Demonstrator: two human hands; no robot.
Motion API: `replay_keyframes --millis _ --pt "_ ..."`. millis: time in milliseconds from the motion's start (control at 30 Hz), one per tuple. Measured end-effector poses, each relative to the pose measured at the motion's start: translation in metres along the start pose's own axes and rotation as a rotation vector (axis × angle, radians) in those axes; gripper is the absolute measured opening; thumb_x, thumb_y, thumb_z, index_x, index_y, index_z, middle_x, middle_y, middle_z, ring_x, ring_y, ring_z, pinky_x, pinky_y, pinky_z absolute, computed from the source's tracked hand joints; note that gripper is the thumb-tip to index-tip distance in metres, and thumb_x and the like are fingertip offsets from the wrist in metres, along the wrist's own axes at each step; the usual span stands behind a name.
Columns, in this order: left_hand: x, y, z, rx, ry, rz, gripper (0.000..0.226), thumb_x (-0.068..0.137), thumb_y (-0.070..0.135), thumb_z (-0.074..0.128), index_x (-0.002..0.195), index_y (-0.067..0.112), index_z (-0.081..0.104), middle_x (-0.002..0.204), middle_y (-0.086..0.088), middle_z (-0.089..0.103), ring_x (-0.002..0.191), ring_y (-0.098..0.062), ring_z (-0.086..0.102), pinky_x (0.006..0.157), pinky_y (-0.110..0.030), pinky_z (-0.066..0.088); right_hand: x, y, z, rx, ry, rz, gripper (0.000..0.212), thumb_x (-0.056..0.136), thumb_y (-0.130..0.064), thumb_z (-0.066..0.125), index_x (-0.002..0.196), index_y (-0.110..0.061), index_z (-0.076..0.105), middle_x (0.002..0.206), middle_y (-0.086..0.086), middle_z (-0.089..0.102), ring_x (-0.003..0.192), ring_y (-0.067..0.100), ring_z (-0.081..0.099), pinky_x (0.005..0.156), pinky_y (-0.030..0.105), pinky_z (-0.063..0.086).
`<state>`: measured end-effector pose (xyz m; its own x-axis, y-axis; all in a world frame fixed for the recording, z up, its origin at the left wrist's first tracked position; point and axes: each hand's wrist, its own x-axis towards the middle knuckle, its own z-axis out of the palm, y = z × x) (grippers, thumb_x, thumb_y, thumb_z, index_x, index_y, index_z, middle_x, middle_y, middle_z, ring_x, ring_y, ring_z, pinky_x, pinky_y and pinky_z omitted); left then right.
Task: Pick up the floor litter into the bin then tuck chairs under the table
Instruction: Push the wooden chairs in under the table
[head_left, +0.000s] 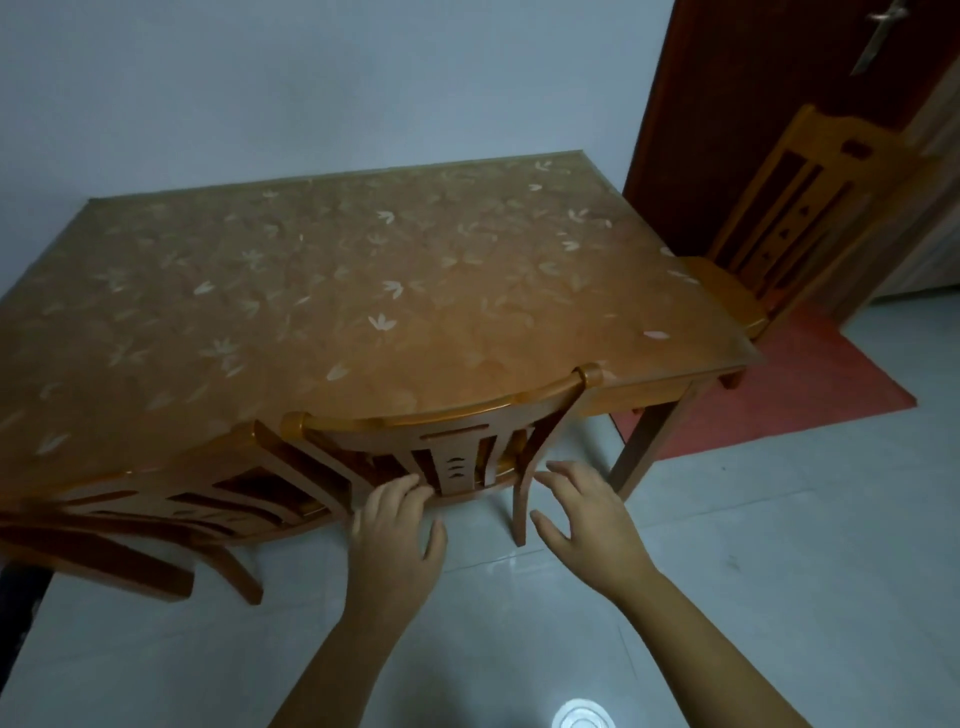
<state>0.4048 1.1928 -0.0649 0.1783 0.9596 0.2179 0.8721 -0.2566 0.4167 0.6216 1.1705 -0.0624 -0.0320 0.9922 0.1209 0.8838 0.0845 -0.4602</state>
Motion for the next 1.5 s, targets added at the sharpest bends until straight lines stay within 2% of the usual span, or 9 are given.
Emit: replay_keyframes --millis 67,167,400,500,767,1000,1133,1233,1500 --pt "-0.015 0.024 -0.001 -0.002 -0.034 0.012 0.042 0.079 0.036 0.039 0.099 0.010 0.066 0.105 -0.006 0.066 0.098 -0.028 0.060 0.080 -0.044 0.048 -0.027 0.013 -0.016 -0.034 0.034 0.045 0.043 0.081 -0.041 0.046 0.109 -0.013 0.063 0.110 0.006 0.063 0.106 0.024 0.057 0.087 0.035 0.045" --pt "-0.029 0.062 0.000 -0.004 -0.073 0.028 0.038 0.079 0.034 0.043 0.098 0.010 0.066 0.101 -0.004 0.067 0.095 -0.026 0.061 0.078 -0.041 0.048 -0.061 0.036 -0.042 -0.067 0.087 0.126 0.045 0.081 -0.043 0.043 0.106 -0.012 0.064 0.108 0.008 0.064 0.105 0.027 0.058 0.087 0.039 0.047" --pt "-0.029 0.165 0.018 -0.016 -0.134 0.305 0.037 0.076 0.034 0.041 0.093 0.012 0.067 0.095 -0.002 0.067 0.089 -0.023 0.062 0.076 -0.036 0.048 -0.129 0.097 -0.108 -0.090 0.292 0.290 0.043 0.082 -0.039 0.044 0.104 -0.010 0.065 0.104 0.008 0.066 0.101 0.028 0.060 0.086 0.038 0.047" --pt "-0.027 0.216 0.038 -0.025 -0.177 0.394 0.038 0.077 0.035 0.041 0.094 0.013 0.067 0.097 -0.001 0.067 0.091 -0.023 0.062 0.077 -0.037 0.048 -0.162 0.132 -0.133 -0.102 0.351 0.389 0.045 0.082 -0.041 0.043 0.105 -0.010 0.065 0.107 0.008 0.066 0.104 0.029 0.060 0.085 0.042 0.048" --pt "-0.033 0.364 0.103 -0.092 -0.232 0.580 0.038 0.078 0.036 0.041 0.093 0.012 0.067 0.095 -0.003 0.069 0.088 -0.025 0.063 0.076 -0.038 0.050 -0.236 0.234 -0.191 -0.133 0.479 0.580 0.043 0.082 -0.039 0.044 0.104 -0.009 0.065 0.105 0.008 0.067 0.103 0.029 0.060 0.087 0.038 0.045" --pt "-0.027 0.445 0.160 -0.146 -0.344 0.688 0.038 0.078 0.034 0.042 0.094 0.010 0.066 0.094 -0.004 0.068 0.084 -0.025 0.063 0.073 -0.036 0.049 -0.289 0.305 -0.224 -0.198 0.549 0.763 0.044 0.081 -0.039 0.042 0.102 -0.007 0.066 0.102 0.009 0.067 0.098 0.030 0.061 0.084 0.040 0.047" --pt "-0.002 0.483 0.192 -0.160 -0.375 0.745 0.038 0.079 0.034 0.042 0.096 0.010 0.066 0.096 -0.004 0.068 0.078 -0.024 0.062 0.069 -0.035 0.050 -0.288 0.344 -0.236 -0.200 0.587 0.833 0.044 0.082 -0.038 0.043 0.103 -0.007 0.065 0.102 0.009 0.066 0.097 0.028 0.060 0.084 0.037 0.046" --pt "0.029 0.513 0.223 -0.174 -0.350 0.803 0.038 0.080 0.033 0.043 0.095 0.007 0.067 0.095 -0.009 0.069 0.083 -0.028 0.064 0.072 -0.038 0.051 -0.268 0.380 -0.248 -0.211 0.583 0.850 0.043 0.082 -0.037 0.043 0.103 -0.008 0.066 0.102 0.009 0.067 0.095 0.026 0.060 0.082 0.036 0.047" --pt "0.163 0.620 0.306 -0.328 -0.279 0.846 0.036 0.081 0.028 0.047 0.095 0.001 0.067 0.094 -0.013 0.069 0.085 -0.029 0.064 0.077 -0.035 0.049 -0.153 0.507 -0.321 -0.241 0.541 0.816 0.042 0.082 -0.037 0.044 0.103 -0.008 0.066 0.101 0.010 0.067 0.094 0.028 0.062 0.082 0.037 0.048"
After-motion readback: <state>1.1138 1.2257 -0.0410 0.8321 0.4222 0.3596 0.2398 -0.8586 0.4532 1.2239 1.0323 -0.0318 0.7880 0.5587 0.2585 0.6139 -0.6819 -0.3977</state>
